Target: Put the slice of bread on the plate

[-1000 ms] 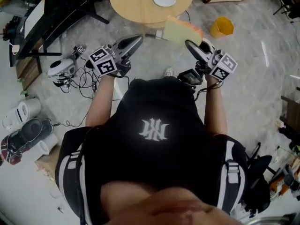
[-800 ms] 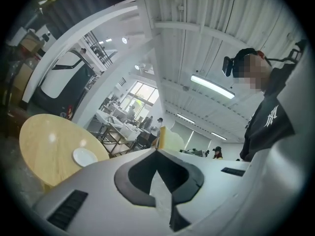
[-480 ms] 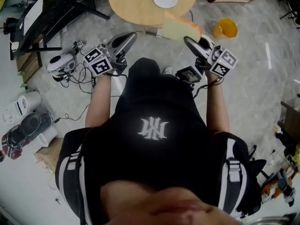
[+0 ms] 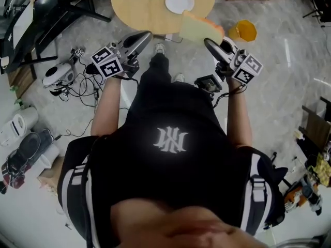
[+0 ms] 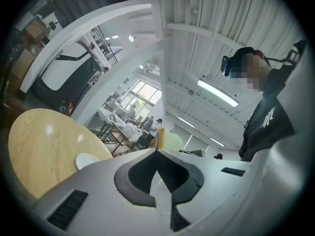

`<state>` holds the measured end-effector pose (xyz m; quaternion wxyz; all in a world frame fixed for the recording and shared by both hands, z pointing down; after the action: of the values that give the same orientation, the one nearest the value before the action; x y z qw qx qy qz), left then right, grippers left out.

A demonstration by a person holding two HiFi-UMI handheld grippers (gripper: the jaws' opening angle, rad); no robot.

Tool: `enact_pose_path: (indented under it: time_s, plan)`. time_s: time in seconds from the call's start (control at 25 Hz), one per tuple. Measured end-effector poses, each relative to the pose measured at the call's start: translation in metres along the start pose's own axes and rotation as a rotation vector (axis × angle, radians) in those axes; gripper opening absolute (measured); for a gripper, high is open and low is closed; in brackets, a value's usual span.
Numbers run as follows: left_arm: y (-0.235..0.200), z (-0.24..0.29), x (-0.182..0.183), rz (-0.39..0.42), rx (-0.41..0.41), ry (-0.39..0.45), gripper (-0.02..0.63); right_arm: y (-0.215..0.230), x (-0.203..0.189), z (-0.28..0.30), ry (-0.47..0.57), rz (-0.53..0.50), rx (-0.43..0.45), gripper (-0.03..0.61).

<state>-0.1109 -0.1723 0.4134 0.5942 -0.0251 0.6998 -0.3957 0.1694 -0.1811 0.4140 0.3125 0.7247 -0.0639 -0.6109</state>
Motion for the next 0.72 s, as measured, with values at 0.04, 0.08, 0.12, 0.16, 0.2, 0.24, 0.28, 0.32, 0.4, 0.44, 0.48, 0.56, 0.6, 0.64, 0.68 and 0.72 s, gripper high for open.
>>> enact_pose_path:
  time_s: [0.04,0.08,0.12,0.16,0.2,0.24,0.28,0.32,0.4,0.44,0.48,0.56,0.6,0.64,0.68,0.72]
  plan:
    - [-0.01,0.003,0.004,-0.009,-0.01,0.001,0.005,0.005,0.003,0.006,-0.011,-0.006,-0.006,0.097]
    - [-0.021,0.007,0.008,-0.016,-0.018,-0.003,0.005,0.011,0.006,0.013,-0.022,-0.012,-0.011,0.097]
    - [-0.032,0.01,0.012,-0.017,-0.025,-0.01,0.006,0.018,0.01,0.02,-0.029,-0.016,-0.018,0.097]
    - [-0.042,0.014,0.017,-0.015,-0.03,-0.019,0.005,0.025,0.014,0.027,-0.032,-0.016,-0.026,0.097]
    - [-0.052,0.018,0.023,-0.01,-0.036,-0.025,0.005,0.033,0.019,0.033,-0.032,-0.016,-0.036,0.097]
    - [-0.061,0.022,0.03,-0.004,-0.042,-0.028,0.005,0.04,0.025,0.039,-0.031,-0.016,-0.046,0.097]
    - [-0.07,0.026,0.038,0.002,-0.047,-0.03,0.005,0.047,0.03,0.045,-0.03,-0.017,-0.056,0.097]
    - [-0.079,0.029,0.045,0.007,-0.052,-0.03,0.005,0.054,0.036,0.052,-0.031,-0.02,-0.065,0.097]
    - [-0.097,0.035,0.059,0.015,-0.062,-0.031,0.005,0.065,0.046,0.065,-0.035,-0.027,-0.083,0.097]
    - [-0.105,0.039,0.066,0.019,-0.067,-0.033,0.005,0.07,0.051,0.071,-0.036,-0.031,-0.093,0.097]
    - [-0.113,0.042,0.071,0.021,-0.073,-0.035,0.005,0.075,0.055,0.076,-0.036,-0.032,-0.102,0.097]
    - [-0.125,0.049,0.08,0.02,-0.09,-0.039,0.005,0.084,0.061,0.085,-0.036,-0.028,-0.124,0.098]
    - [-0.13,0.052,0.083,0.014,-0.1,-0.04,0.005,0.089,0.063,0.089,-0.038,-0.022,-0.136,0.097]
    - [-0.136,0.055,0.087,0.007,-0.108,-0.039,0.006,0.093,0.064,0.093,-0.042,-0.014,-0.149,0.097]
    - [-0.143,0.057,0.09,-0.001,-0.116,-0.039,0.005,0.098,0.065,0.097,-0.047,-0.005,-0.163,0.097]
    - [-0.151,0.058,0.092,-0.009,-0.123,-0.041,0.005,0.102,0.065,0.101,-0.051,0.004,-0.176,0.098]
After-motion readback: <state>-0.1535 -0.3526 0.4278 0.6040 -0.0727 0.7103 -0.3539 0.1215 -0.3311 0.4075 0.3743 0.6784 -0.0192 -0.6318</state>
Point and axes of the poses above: the fingertips, and each gripper's own axes: z forward along the fingers, y to its right, x out of its top, the point moved 6 cm from there along -z, backward along the fingers
